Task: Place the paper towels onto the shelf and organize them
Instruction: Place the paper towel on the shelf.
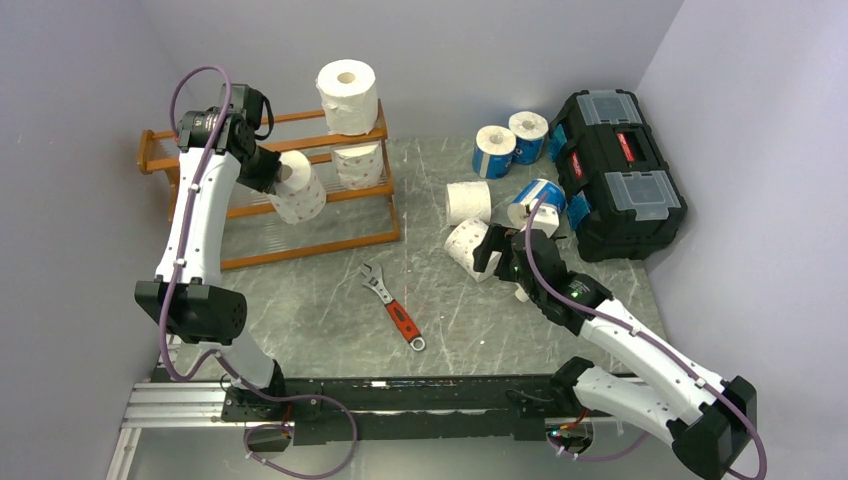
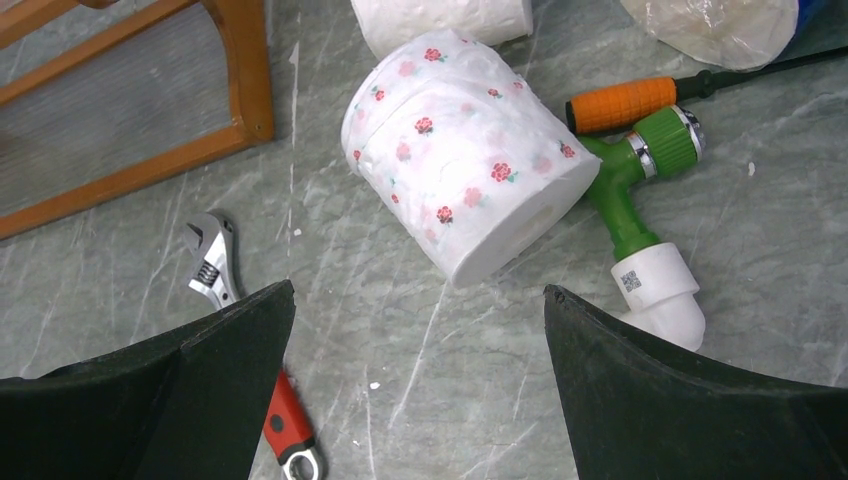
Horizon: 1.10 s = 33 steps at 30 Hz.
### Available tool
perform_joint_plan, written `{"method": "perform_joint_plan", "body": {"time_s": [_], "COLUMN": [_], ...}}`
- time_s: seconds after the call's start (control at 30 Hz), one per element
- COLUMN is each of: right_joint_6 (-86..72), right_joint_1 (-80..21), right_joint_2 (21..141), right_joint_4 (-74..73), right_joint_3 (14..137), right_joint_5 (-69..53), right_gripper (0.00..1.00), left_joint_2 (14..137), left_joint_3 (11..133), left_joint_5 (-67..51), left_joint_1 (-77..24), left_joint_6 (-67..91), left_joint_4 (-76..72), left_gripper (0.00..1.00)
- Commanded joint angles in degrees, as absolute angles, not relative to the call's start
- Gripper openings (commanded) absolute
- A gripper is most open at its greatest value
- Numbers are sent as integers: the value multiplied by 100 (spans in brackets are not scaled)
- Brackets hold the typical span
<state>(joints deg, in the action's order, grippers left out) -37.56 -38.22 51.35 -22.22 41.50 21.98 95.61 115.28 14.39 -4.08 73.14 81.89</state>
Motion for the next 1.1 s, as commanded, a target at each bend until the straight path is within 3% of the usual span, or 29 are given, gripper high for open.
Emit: {"method": "perform_joint_plan", "body": {"time_s": [0.0,1.07], "right_joint_6": [-3797,-3806], "right_joint_1": [-3799,-3799], "right_joint_2": [5003,4922], "right_joint_4": [-2048,-1996], "right_joint_3": [4157,4102], "right_joint_5": [2199,2139], "right_gripper": [97,97], "left_joint_2": [9532,9983], "left_joint_3": [11674,12428], "left_joint_5": [1256,1402], "left_joint_1": [-428,-677], "left_joint_6": [7409,7116], "left_joint_4": [8223,8983], "left_gripper": [0,0]}}
